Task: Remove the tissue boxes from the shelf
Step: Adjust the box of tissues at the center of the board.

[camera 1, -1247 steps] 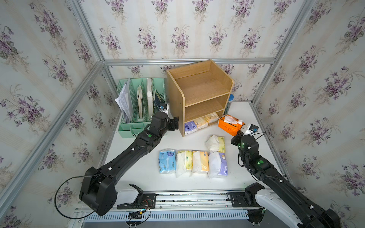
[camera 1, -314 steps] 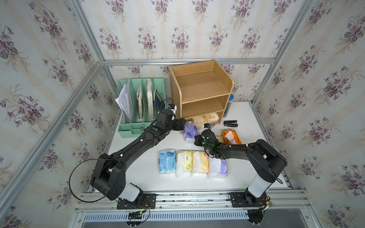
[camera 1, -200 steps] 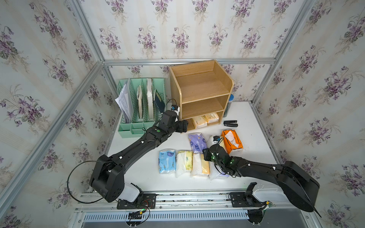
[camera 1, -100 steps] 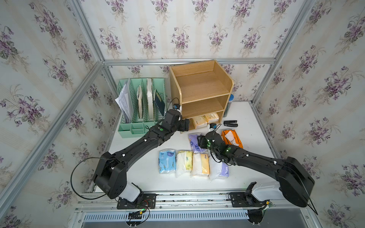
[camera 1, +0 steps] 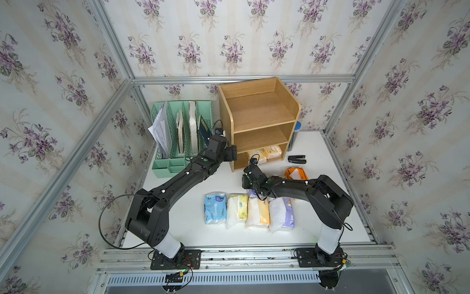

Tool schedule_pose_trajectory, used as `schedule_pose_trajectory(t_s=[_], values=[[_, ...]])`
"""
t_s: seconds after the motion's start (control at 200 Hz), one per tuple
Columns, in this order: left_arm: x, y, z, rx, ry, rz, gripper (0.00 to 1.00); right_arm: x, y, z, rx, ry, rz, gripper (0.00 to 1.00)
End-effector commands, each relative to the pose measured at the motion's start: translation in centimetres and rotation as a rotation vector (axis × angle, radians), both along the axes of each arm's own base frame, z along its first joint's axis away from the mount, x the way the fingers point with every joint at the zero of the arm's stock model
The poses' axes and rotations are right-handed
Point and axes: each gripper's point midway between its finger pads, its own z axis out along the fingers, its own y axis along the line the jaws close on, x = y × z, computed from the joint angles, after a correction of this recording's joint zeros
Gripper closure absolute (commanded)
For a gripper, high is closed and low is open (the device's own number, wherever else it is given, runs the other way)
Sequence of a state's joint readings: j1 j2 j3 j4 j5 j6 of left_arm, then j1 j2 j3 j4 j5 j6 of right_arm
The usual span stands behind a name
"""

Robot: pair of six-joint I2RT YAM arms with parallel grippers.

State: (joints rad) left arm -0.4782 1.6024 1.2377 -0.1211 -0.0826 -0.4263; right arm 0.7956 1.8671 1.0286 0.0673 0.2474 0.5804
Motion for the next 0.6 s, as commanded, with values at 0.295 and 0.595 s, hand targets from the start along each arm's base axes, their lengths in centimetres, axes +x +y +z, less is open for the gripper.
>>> schedule_pose_trajectory(t_s=[0.295,0.595], values=[[1.0,0.9,0.0,-0.002,-0.006,0.001,0.08,-0.5,-6.0,-1.2,-0.021,0.048,-0.163,0.46],[0.7,0.0,0.8,0.002,-0.011,-0.076,0.07,-0.7,-6.1,3.9,0.231,-0.074,-0.187,0.44]])
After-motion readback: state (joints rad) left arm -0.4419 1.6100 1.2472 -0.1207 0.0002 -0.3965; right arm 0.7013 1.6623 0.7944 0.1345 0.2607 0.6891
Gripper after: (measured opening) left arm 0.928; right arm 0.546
